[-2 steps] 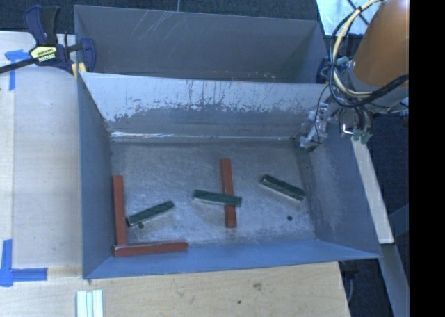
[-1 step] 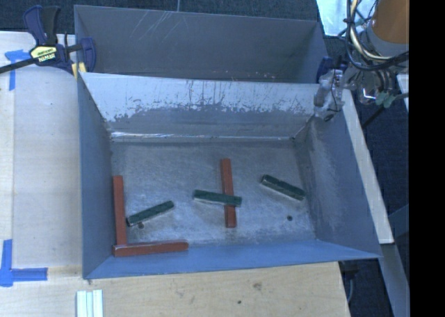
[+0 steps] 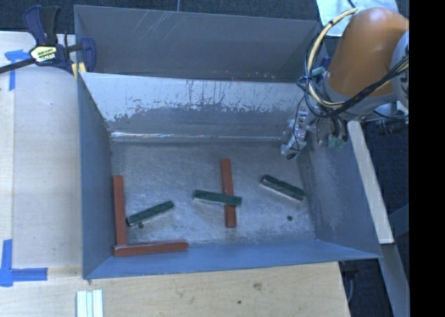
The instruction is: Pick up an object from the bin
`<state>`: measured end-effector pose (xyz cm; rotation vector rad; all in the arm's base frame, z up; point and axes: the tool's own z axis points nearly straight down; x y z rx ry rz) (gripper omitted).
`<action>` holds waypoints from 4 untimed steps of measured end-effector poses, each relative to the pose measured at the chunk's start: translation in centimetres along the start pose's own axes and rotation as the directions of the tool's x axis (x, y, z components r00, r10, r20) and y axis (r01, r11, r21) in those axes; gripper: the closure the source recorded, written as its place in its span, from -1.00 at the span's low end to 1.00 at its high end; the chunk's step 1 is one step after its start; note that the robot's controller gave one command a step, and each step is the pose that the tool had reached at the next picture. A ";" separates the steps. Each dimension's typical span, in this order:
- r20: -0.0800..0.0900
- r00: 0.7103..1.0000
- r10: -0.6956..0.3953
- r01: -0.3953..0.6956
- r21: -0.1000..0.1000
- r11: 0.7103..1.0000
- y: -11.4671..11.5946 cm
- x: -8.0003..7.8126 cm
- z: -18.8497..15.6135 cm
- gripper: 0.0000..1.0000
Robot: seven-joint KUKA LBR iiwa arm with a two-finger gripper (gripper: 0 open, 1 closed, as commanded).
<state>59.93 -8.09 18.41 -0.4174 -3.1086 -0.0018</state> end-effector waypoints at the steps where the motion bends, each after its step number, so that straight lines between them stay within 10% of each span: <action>1: 0.009 1.000 0.001 -0.001 0.000 1.000 -0.1 -0.2 -0.5 -1.00; 2: -0.001 0.998 -0.060 0.060 0.003 0.998 -4.2 2.0 11.1 -1.00; 3: 0.009 0.998 -0.062 0.062 0.001 0.998 -4.0 1.7 10.6 1.00; 4: 0.019 0.999 -0.037 0.037 0.001 0.999 -4.4 -0.6 -4.5 1.00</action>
Offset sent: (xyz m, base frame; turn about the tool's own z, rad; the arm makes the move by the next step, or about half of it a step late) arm 0.0000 0.0000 0.0000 0.0000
